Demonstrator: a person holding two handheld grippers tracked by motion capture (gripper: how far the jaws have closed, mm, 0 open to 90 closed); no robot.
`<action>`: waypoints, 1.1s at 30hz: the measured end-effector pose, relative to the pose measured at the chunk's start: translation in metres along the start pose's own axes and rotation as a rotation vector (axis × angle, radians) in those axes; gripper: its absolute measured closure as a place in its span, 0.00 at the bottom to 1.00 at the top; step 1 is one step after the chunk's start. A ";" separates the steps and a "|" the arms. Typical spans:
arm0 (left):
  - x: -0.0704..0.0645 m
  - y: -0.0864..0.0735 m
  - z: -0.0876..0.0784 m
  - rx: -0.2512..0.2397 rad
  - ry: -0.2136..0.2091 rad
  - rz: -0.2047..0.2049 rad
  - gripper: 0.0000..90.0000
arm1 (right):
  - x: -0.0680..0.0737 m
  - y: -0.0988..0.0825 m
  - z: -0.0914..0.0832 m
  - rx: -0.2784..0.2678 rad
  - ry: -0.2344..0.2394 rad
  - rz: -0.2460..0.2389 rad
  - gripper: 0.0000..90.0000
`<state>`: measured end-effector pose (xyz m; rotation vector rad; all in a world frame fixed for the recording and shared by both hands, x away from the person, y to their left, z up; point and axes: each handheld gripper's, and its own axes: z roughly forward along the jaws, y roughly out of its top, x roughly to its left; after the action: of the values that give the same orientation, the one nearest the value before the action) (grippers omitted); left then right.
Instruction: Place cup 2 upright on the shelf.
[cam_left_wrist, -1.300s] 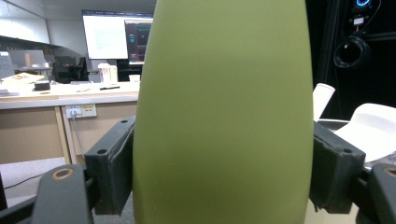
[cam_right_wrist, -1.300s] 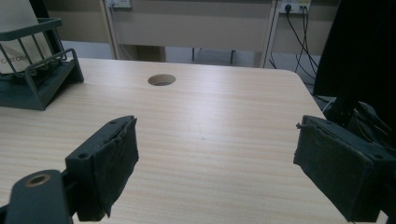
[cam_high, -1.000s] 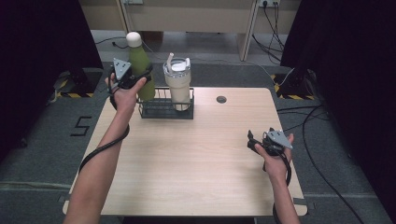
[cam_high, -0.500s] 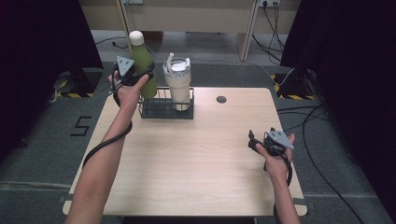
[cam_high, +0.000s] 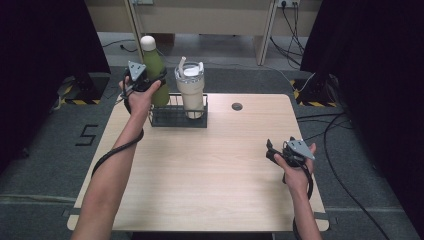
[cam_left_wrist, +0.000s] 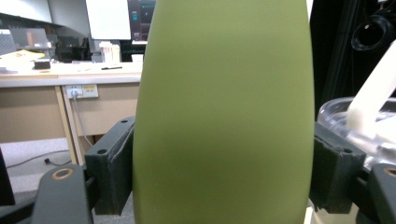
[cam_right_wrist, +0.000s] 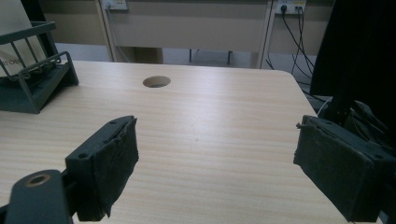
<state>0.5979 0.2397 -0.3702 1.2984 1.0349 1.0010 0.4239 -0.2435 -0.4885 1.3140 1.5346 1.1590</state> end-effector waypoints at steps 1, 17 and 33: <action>0.000 -0.002 0.001 0.004 0.001 0.000 0.24 | 0.000 0.000 0.000 0.000 0.000 -0.001 0.15; -0.001 -0.027 0.010 0.071 0.016 0.003 0.24 | 0.000 -0.002 0.001 0.007 -0.001 -0.003 0.15; -0.003 -0.035 0.013 0.098 0.011 0.000 0.24 | 0.002 -0.002 0.001 0.008 0.002 -0.009 0.15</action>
<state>0.6094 0.2330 -0.4054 1.3740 1.1036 0.9684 0.4241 -0.2418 -0.4906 1.3101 1.5462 1.1498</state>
